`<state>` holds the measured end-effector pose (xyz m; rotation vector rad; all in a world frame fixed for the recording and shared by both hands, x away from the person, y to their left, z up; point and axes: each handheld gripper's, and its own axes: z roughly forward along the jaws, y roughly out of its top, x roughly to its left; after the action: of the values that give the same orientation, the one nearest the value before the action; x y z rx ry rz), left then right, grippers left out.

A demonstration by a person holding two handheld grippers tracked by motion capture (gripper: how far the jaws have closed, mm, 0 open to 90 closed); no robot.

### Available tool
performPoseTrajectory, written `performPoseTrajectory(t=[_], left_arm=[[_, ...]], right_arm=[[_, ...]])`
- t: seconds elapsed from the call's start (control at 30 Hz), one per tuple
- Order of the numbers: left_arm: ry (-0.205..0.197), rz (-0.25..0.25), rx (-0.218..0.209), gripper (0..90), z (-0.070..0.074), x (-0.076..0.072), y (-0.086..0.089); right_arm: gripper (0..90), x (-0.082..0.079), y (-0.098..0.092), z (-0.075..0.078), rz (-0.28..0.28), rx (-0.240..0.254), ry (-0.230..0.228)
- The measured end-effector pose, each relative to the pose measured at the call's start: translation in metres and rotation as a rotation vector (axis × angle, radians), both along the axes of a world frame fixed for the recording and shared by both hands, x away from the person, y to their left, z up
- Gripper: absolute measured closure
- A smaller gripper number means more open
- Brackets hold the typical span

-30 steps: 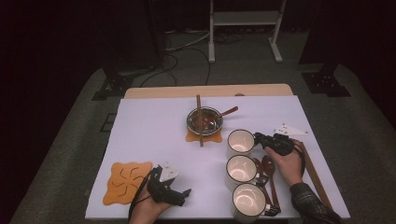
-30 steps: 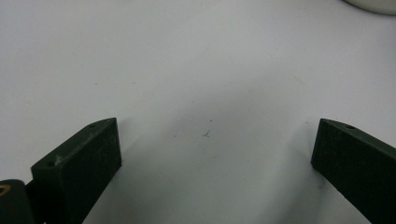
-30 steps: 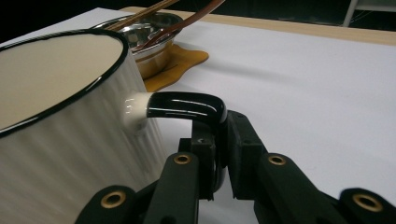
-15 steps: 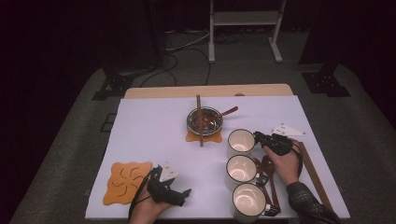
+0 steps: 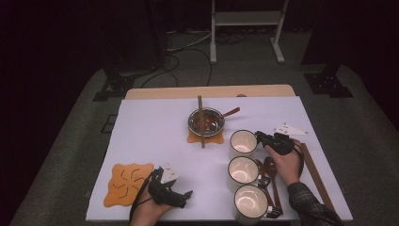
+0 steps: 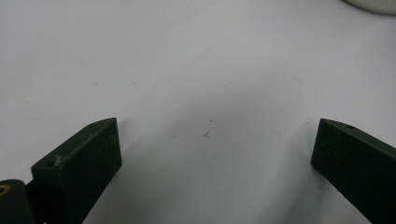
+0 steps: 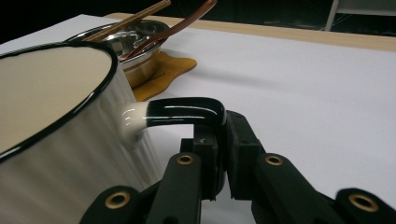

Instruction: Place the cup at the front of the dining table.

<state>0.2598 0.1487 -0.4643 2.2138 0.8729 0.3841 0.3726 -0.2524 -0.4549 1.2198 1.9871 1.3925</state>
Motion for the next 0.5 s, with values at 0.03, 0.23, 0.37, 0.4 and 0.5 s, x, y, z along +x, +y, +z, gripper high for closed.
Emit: performPoseTrajectory(t=[0.03,0.23,0.37,0.4,0.5], left_arm=[[0.000,0.000,0.000,0.4,0.0000,0.0000,0.0000],[0.000,0.000,0.000,0.4,0.0000,0.0000,0.0000],[0.000,0.000,0.000,0.4,0.0000,0.0000,0.0000],[0.000,0.000,0.000,0.4,0.0000,-0.0001,0.0000],[0.000,0.000,0.000,0.4,0.0000,0.0000,0.0000]], right_arm=[[82.9,0.0005,-0.0001,-0.0001,0.000,0.002,0.000],[82.7,0.0007,0.0000,0.0011,-0.002,0.002,-0.001],[82.5,0.0007,-0.0010,0.0027,-0.007,-0.001,-0.006],[82.4,0.0005,-0.0014,0.0033,-0.011,0.001,-0.005],[81.9,0.0004,-0.0038,0.0055,-0.018,0.002,-0.011]])
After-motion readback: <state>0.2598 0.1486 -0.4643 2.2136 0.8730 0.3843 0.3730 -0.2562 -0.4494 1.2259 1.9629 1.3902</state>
